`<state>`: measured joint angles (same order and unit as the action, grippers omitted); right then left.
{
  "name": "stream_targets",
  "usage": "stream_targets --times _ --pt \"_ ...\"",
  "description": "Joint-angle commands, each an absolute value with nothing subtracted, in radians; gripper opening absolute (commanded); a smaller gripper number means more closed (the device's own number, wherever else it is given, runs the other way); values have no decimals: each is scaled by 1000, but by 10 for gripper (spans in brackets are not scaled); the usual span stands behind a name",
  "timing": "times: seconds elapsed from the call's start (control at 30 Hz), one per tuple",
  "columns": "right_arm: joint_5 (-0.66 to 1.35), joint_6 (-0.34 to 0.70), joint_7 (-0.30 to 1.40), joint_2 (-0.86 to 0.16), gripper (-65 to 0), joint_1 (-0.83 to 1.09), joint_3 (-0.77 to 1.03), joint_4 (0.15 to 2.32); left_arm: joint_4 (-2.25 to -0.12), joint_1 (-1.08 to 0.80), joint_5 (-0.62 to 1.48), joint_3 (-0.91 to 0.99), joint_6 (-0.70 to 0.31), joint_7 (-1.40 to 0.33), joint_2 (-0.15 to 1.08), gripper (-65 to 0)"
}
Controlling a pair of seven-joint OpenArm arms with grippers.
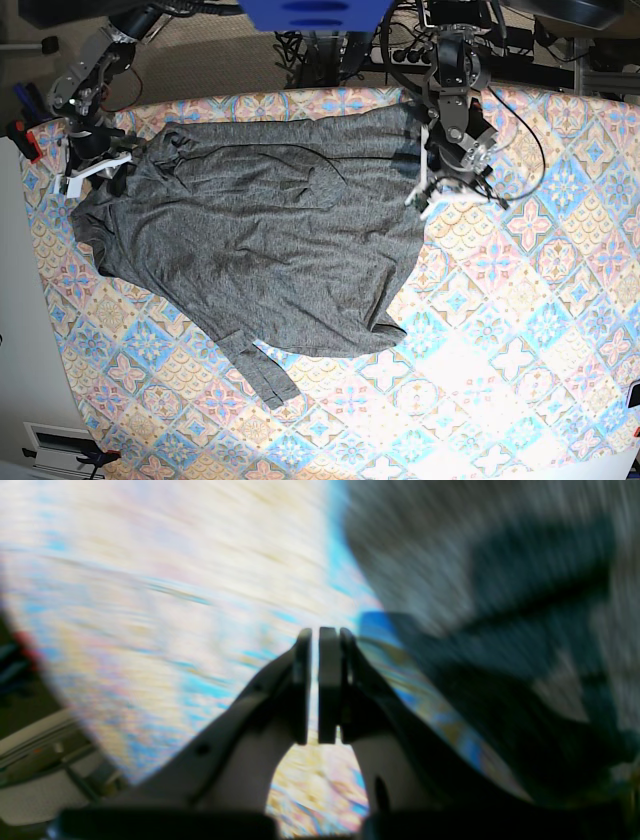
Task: Layout the t-shirt on the table in an organized manner, then fold the t-shirt properly
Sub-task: 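Lift the shirt with both grippers and stretch it between them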
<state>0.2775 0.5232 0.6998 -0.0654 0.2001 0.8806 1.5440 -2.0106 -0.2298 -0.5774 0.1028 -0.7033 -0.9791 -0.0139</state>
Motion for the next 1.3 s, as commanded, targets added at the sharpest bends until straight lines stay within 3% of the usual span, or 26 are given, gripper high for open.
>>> stream_targets --times 0.0,0.17,0.53,0.9,1.0,1.27 --pt "292 526 673 -82 -365 196 886 1586 -2048 -223 -584 101 -698 -974 -25 -617" --pt "292 526 674 -81 -308 222 906 1702 -2103 -188 -591 99 -698 -977 -56 -616" --pt "292 526 671 -39 -308 223 955 1824 -2080 2 -587 102 -698 -977 -157 -616" --pt "292 526 677 -45 -308 211 915 1813 -1420 348 -578 105 -698 -940 -157 -616" --pt "291 526 677 -61 -308 182 817 1813 -1297 352 -567 102 -698 -852 -157 -618" --pt "232 526 782 -143 -308 39 748 1689 -1214 228 -599 99 -698 -849 -102 -622"
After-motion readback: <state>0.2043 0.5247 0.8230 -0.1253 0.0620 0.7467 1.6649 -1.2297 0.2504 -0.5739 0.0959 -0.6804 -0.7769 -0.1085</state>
